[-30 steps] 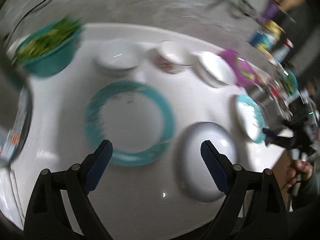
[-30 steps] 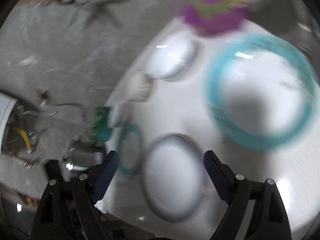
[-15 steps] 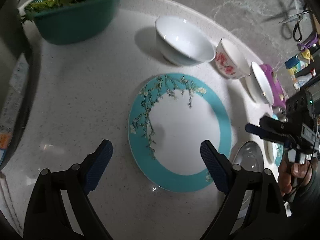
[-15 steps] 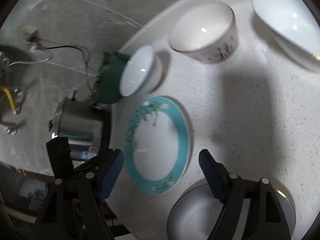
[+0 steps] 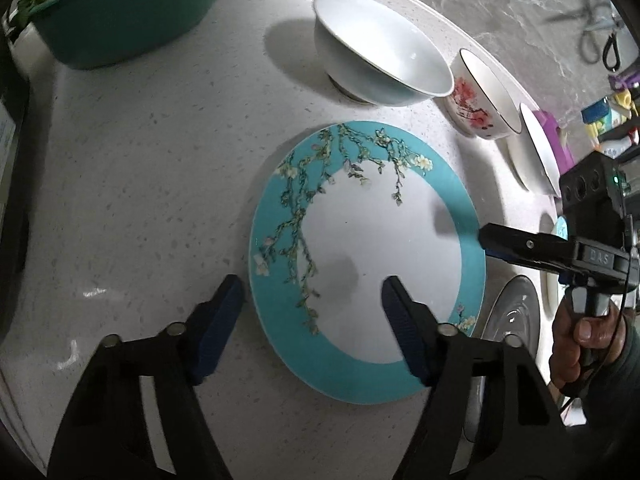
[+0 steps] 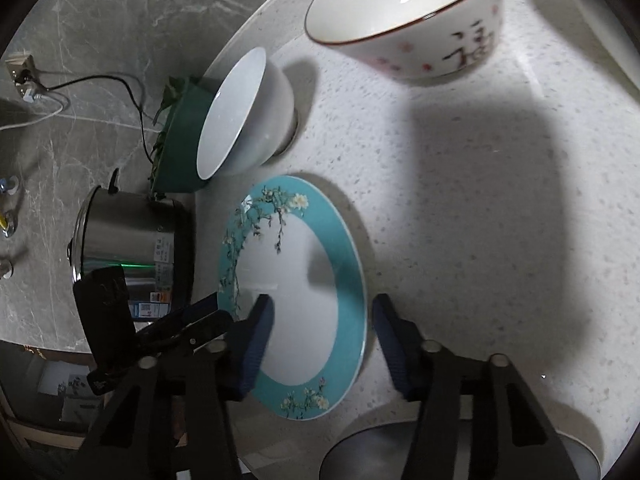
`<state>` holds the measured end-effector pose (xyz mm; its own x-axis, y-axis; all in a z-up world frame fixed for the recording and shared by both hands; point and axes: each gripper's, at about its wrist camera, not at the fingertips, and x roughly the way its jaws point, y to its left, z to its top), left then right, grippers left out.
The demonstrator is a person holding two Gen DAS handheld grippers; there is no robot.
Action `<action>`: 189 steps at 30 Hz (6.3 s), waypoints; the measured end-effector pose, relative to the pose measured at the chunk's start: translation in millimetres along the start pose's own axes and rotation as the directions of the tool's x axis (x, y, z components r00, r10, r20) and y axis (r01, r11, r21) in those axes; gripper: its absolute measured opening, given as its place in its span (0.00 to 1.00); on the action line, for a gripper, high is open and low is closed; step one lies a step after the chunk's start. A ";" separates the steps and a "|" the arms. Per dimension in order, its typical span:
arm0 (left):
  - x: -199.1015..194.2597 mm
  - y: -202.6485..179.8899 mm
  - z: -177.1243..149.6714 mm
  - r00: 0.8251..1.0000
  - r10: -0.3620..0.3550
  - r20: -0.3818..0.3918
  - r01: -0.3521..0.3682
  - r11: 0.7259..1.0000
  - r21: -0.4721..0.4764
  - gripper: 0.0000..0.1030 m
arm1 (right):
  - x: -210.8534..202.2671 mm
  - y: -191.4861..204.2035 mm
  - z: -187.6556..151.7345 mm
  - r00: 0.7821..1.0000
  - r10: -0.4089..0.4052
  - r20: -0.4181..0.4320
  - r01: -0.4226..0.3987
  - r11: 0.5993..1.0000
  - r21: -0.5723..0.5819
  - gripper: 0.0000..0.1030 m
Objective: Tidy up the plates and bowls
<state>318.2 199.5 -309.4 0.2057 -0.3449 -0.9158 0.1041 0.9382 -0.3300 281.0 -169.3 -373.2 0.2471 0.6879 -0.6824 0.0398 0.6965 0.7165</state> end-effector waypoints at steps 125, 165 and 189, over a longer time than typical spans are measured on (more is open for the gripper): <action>-21.6 -248.7 -60.0 0.956 -0.292 0.023 0.272 0.916 0.295 0.71 | -256.1 -86.3 -218.8 0.770 -0.379 0.513 0.308 0.925 0.222 0.63; 159.0 -446.8 -33.0 0.988 0.059 -0.142 -0.026 0.974 0.225 0.31 | -322.7 -303.0 -98.6 0.975 0.025 0.222 -0.051 0.992 0.111 0.40; 144.9 -448.5 -53.2 0.989 0.034 -0.145 -0.001 0.975 0.220 0.18 | -333.5 -303.3 -91.0 0.986 -0.093 0.136 0.067 0.981 0.185 0.07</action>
<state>249.6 -269.8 -306.3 0.0659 -0.3054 -0.9499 0.3157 0.9095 -0.2705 98.4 -591.4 -376.1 0.3717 0.5861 -0.7199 0.2344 0.6911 0.6837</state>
